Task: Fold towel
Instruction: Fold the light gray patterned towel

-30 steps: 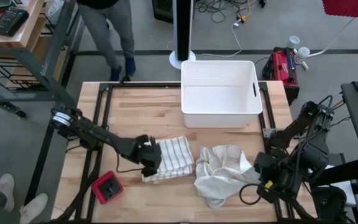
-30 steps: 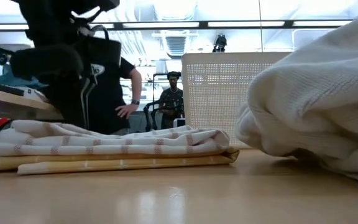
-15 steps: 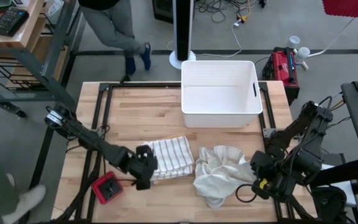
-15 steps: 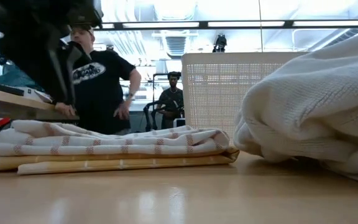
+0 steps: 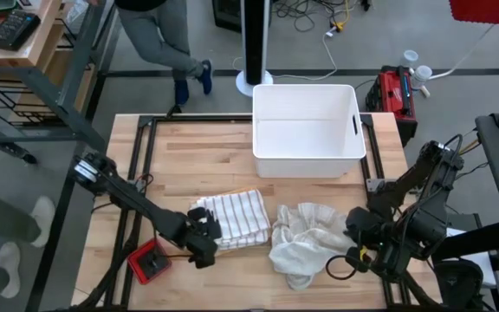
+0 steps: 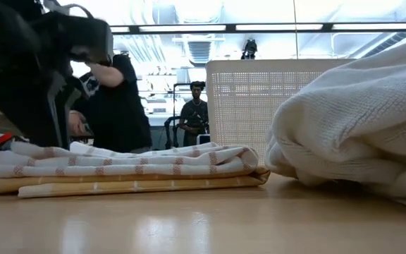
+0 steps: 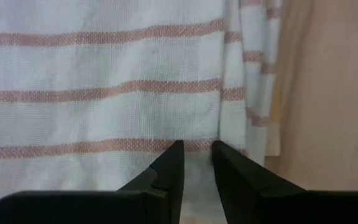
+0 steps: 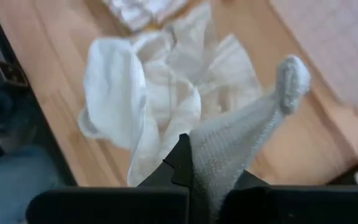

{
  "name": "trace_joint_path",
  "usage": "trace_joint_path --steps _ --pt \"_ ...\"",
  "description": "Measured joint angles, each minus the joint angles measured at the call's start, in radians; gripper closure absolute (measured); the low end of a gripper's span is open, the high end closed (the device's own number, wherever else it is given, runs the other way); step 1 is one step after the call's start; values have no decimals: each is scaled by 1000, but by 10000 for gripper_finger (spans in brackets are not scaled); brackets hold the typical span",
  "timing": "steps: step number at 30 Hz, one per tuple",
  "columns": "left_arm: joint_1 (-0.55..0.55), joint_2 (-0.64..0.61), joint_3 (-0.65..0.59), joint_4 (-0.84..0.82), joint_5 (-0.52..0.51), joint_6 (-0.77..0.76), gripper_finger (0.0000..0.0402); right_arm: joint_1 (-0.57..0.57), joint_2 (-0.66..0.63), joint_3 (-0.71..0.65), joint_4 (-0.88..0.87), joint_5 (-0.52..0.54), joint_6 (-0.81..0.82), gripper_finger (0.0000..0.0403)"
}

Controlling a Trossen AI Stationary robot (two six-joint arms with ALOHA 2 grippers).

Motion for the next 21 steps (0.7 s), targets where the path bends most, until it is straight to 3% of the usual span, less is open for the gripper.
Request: trace_joint_path --steps 7,13,17,21 --pt "-7 -87 11 2 -44 3 325 0 0 0 6 214 -78 403" --pt "-37 -222 12 -12 -85 3 325 -6 0 0 29 504 -197 403" --pt "-60 -344 13 88 -258 80 325 -39 -1 9 60 512 -353 403" --pt "-68 -437 13 296 -428 254 325 -69 -2 23 234 507 -634 403"
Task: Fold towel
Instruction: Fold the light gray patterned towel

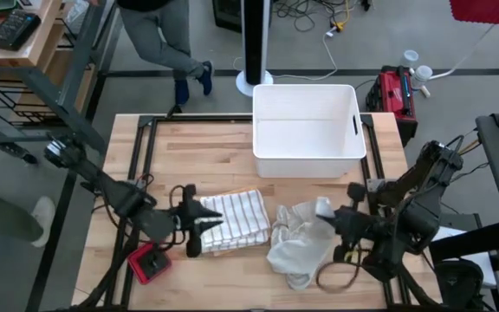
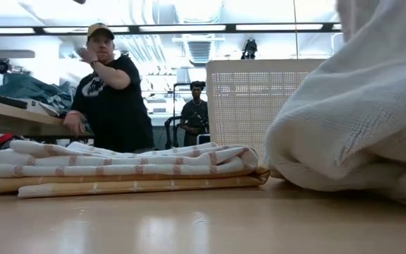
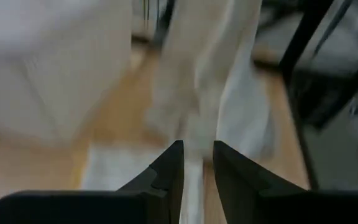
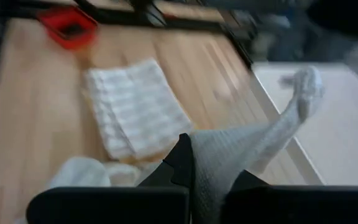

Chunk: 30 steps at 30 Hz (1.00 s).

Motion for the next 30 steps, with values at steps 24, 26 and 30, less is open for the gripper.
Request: trace_joint_path --steps 24,26,30 --pt "24 328 0 893 227 584 272 -153 11 -405 1523 -918 -1110 403" --pt "27 361 0 949 271 579 262 -176 10 -408 1524 -935 -1086 403" --pt "36 427 0 1022 280 567 242 -211 12 -409 1524 -935 -1049 403"
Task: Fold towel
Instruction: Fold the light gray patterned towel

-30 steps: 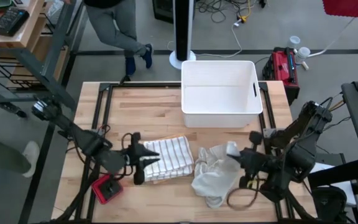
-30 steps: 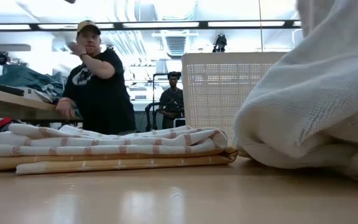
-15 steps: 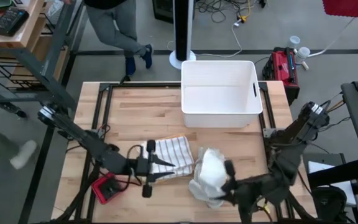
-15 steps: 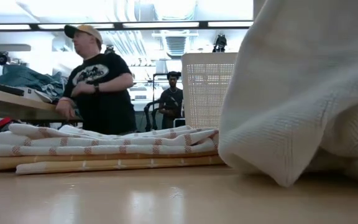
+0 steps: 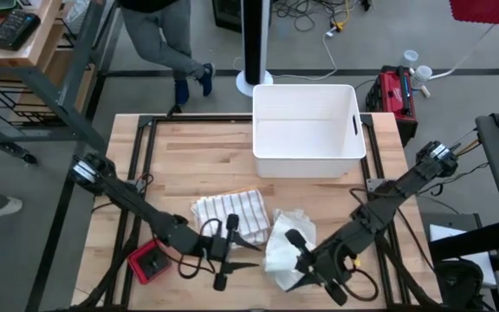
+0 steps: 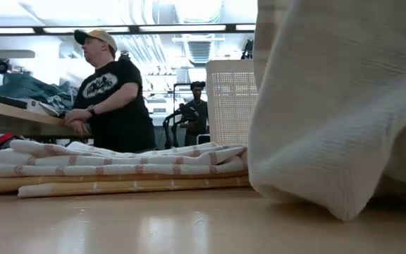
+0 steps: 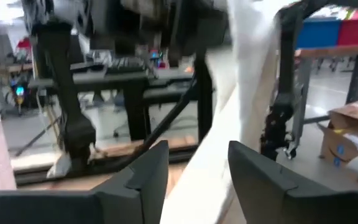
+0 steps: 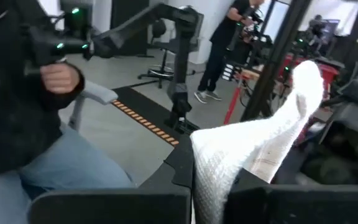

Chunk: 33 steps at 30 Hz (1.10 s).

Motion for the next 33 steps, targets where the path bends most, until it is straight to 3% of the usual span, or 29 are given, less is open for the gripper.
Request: trace_joint_path --steps 9,13,20,26,28,33 --pt "57 126 0 46 8 -83 205 -15 3 -3 0 -1 19 403" --pt "73 152 0 96 122 -100 206 -16 3 -4 -5 3 17 403" --pt "78 169 0 103 154 -151 236 -18 1 -5 -46 156 46 403" --pt "77 166 0 103 346 -225 247 -18 -5 -5 -127 158 101 403" --pt "77 156 0 50 391 -254 245 -17 -5 -5 -147 158 113 403" --pt "76 109 0 -152 382 -323 232 -11 -6 -5 -191 101 156 403"
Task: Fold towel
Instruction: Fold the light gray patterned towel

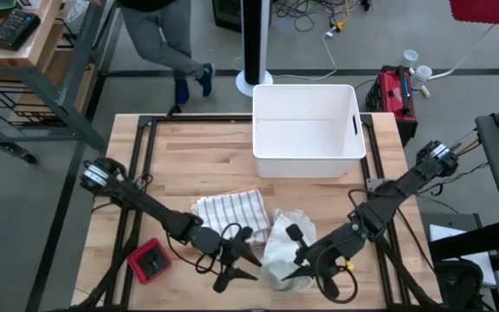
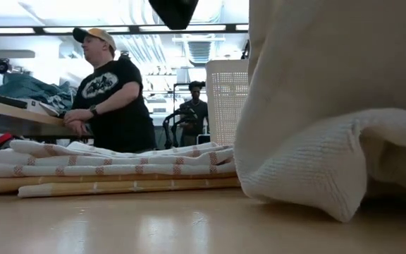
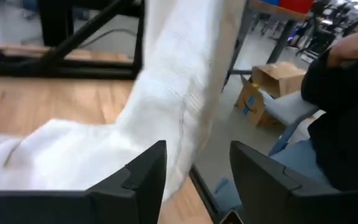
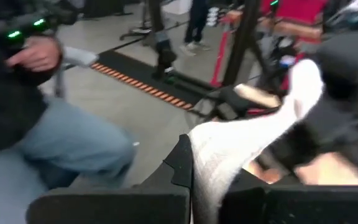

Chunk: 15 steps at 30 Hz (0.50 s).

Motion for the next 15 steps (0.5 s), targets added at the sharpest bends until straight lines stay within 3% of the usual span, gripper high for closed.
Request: trace_joint_path --steps 9,15 --pt "0 -26 0 18 -25 2 216 2 4 0 2 -20 5 403" --pt "2 8 0 89 -25 -1 216 -4 14 0 27 41 -11 403"
